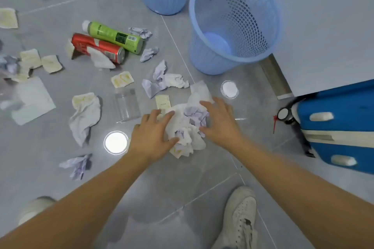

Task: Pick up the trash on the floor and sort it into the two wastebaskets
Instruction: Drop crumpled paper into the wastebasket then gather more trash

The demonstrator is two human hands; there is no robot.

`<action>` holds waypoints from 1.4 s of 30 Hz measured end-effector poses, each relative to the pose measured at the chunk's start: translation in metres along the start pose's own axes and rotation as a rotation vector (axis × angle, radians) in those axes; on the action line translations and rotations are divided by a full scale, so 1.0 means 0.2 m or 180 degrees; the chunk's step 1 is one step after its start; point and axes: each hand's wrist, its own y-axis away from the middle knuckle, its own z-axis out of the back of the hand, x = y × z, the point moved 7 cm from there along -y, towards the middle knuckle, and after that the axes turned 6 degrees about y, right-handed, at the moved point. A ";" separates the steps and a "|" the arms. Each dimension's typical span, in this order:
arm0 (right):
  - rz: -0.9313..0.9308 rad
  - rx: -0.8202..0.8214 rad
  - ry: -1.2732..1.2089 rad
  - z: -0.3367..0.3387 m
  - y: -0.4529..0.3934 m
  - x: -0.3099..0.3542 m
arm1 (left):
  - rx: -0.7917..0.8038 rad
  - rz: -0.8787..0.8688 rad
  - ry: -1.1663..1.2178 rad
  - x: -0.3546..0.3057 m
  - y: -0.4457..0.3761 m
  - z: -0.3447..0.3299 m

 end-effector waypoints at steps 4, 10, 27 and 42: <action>0.0290 0.0190 0.0225 -0.12 -0.17 0.00 | 0.0265 -0.0179 -0.0497 -0.03 -0.10 -0.21; 0.0304 0.0078 0.0555 -0.25 -0.19 -0.08 | 0.0013 -0.0316 -0.0853 0.03 -0.17 -0.31; 0.0240 -0.1044 -0.1073 0.55 0.20 0.15 | -0.0675 -0.0370 0.0384 -0.26 0.11 0.53; -0.0155 -0.1853 -0.1436 1.54 -0.14 0.07 | -0.1365 -0.0562 0.0969 -1.03 -0.44 1.28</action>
